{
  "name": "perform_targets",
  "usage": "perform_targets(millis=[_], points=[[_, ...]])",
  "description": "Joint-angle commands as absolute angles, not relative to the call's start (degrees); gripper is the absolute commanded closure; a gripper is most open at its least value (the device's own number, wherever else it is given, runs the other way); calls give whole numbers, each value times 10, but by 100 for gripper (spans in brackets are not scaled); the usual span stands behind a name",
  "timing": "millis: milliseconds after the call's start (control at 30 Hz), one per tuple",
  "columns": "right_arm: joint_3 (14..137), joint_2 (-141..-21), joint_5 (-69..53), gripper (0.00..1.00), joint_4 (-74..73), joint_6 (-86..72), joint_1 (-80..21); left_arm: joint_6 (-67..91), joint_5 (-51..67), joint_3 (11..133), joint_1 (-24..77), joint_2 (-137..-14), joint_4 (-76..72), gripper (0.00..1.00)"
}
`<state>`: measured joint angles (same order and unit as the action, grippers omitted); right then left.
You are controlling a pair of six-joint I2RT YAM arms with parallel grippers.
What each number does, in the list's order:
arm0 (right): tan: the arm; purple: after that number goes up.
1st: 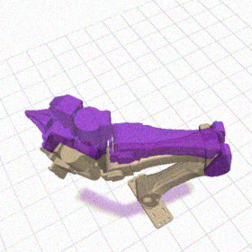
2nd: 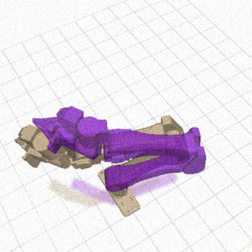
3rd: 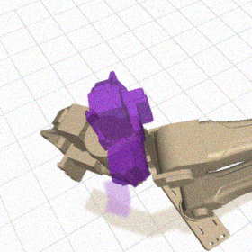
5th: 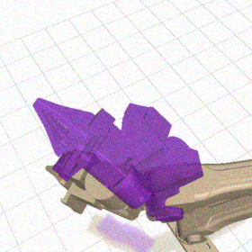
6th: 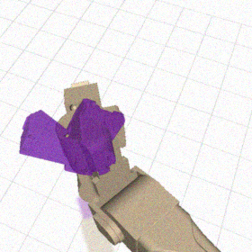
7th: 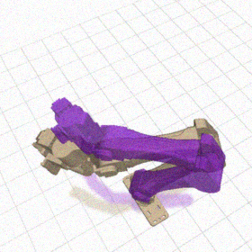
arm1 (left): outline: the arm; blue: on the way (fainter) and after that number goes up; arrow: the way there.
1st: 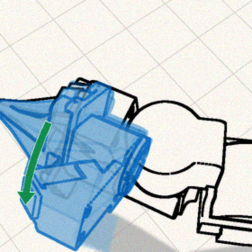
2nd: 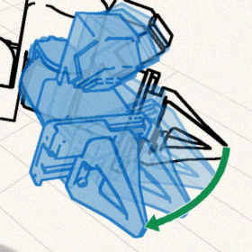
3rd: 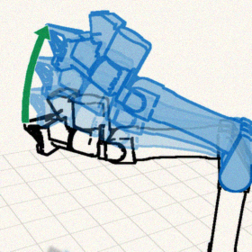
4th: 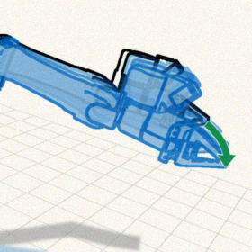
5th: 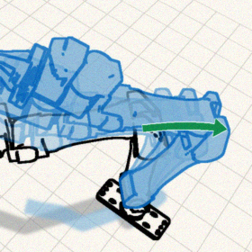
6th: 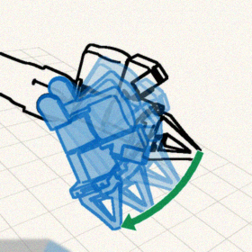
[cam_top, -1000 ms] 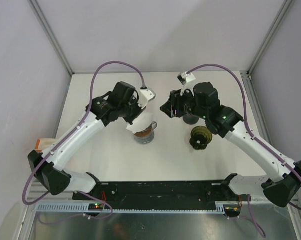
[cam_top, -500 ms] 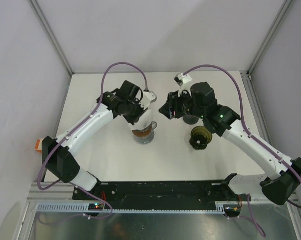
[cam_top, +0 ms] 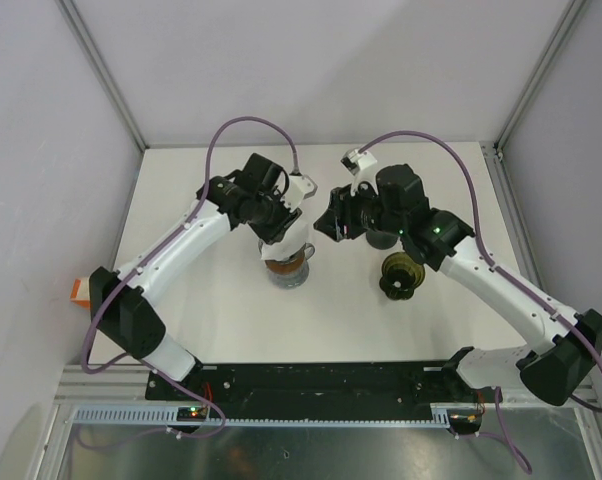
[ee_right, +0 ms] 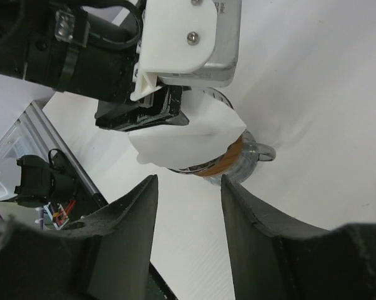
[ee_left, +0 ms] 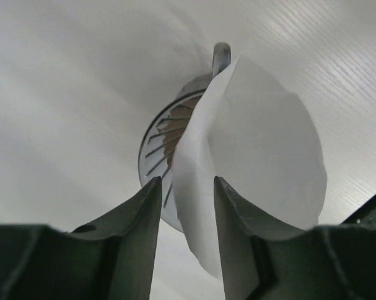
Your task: Place the coffee filter in the dripper
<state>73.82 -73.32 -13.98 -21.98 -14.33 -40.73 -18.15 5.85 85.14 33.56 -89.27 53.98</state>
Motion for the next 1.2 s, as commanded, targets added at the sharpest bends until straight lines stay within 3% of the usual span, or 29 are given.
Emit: perform_targets(millis=[0,200,367,600,733,967,1167], points=[[737,-742,-169,50,-195,-131,-407,-188,46,887,331,-885,536,52],[737,-752,-206,50,-187,-97,-424,-194,34,889,328,-871,537,36],[736,-765,-246,46,-196,47,-471,-197,37,900,307,-854,537,29],[734,-816,-303,44,-234,327,-508,-193,90,888,291,-840,537,28],[734,-841,-323,43,-220,411,-512,-191,109,873,285,-841,535,29],[734,-849,-357,44,-186,440,-508,-189,115,870,276,-851,529,32],[734,-830,-441,46,-162,357,-484,-185,119,887,267,-835,525,29]])
